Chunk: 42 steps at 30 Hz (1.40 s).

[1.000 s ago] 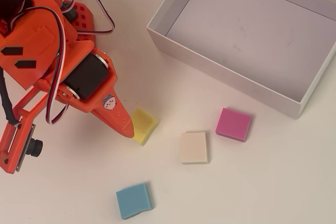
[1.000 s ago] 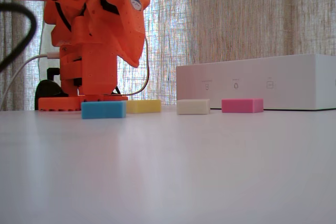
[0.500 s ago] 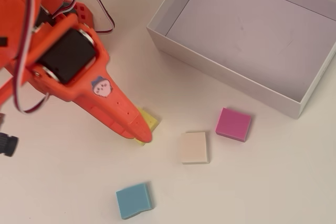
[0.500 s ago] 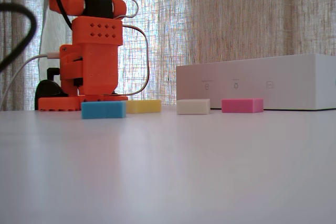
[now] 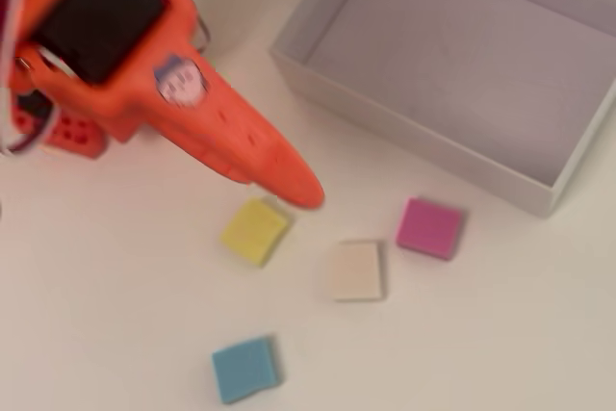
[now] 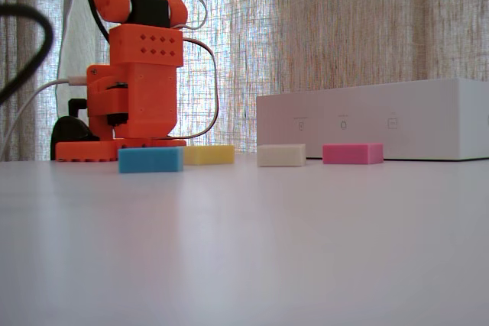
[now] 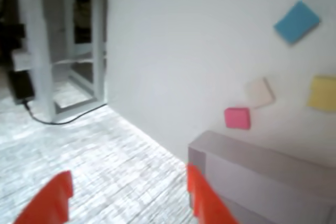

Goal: Grasp the yellow cuboid and put it in the bin.

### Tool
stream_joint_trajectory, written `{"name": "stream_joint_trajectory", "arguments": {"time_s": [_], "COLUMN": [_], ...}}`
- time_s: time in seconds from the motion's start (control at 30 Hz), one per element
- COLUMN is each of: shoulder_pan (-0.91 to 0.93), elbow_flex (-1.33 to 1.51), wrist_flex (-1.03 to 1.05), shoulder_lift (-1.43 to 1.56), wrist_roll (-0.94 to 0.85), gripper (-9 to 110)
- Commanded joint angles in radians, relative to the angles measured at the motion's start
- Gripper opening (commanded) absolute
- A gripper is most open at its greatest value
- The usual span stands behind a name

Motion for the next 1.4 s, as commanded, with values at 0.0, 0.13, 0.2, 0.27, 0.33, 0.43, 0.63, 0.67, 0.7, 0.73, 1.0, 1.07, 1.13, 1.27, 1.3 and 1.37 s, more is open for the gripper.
{"name": "stream_joint_trajectory", "arguments": {"time_s": [0.0, 0.13, 0.2, 0.27, 0.33, 0.43, 0.63, 0.67, 0.7, 0.73, 1.0, 1.07, 1.13, 1.27, 1.3, 1.37], "shoulder_pan": [-0.014, -0.011, -0.026, -0.029, -0.031, -0.026, -0.035, -0.037, -0.037, -0.035, -0.02, -0.02, -0.017, -0.008, -0.009, -0.011], "elbow_flex": [0.11, 0.224, 0.247, 0.273, 0.308, 0.334, 0.457, 0.479, 0.497, 0.514, 0.643, 0.676, 0.684, 0.699, 0.698, 0.696], "wrist_flex": [-0.012, -0.032, -0.018, -0.018, -0.048, -0.071, -0.181, -0.195, -0.202, -0.218, -0.354, -0.388, -0.391, -0.344, -0.305, -0.229], "shoulder_lift": [-0.021, -0.052, -0.058, -0.058, -0.061, -0.064, -0.057, -0.057, -0.057, -0.058, -0.052, -0.048, -0.041, -0.041, -0.041, -0.04], "wrist_roll": [0.032, 0.101, 0.117, 0.123, 0.13, 0.129, -0.038, -0.044, -0.046, -0.04, -0.137, -0.178, -0.219, -0.431, -0.468, -0.529], "gripper": [28, 28, 28, 28, 28, 28, 29, 29, 29, 29, 28, 27, 27, 29, 29, 29]}}
